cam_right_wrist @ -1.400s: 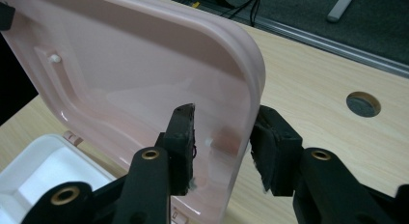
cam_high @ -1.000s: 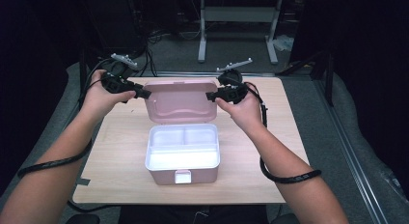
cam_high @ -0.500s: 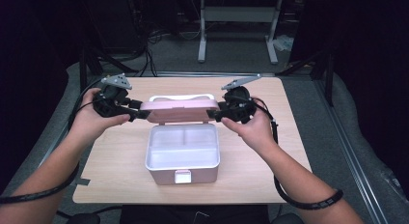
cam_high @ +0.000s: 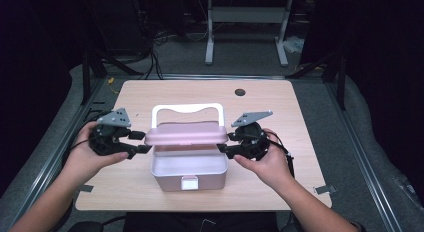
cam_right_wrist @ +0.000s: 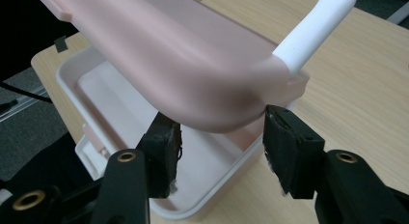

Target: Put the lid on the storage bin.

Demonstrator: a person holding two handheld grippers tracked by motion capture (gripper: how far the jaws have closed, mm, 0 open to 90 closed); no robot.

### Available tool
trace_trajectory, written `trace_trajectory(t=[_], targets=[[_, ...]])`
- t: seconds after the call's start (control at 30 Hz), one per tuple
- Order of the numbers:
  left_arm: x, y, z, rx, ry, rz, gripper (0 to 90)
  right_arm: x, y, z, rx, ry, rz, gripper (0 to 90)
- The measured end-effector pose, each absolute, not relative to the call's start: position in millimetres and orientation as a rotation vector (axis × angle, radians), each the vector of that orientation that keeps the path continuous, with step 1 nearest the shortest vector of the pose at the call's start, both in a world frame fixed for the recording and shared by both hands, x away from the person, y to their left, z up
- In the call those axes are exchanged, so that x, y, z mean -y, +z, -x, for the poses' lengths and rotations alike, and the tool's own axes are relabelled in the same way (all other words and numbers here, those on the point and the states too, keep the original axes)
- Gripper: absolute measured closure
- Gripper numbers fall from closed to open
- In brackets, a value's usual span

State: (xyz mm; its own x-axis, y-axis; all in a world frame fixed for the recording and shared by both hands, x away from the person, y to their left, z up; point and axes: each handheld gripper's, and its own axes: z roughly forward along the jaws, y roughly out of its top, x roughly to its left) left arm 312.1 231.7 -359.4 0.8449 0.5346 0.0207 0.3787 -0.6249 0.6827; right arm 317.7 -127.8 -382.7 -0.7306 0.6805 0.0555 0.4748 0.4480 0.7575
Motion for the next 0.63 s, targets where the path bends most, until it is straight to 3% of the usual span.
trace_trajectory(t=[0.63], targets=[[-239.6, -404.5, -284.8, -0.688, 0.25, -2.382, 51.7, 136.3, -422.1, -282.3, -2.538, 1.067, -1.003, 42.5]])
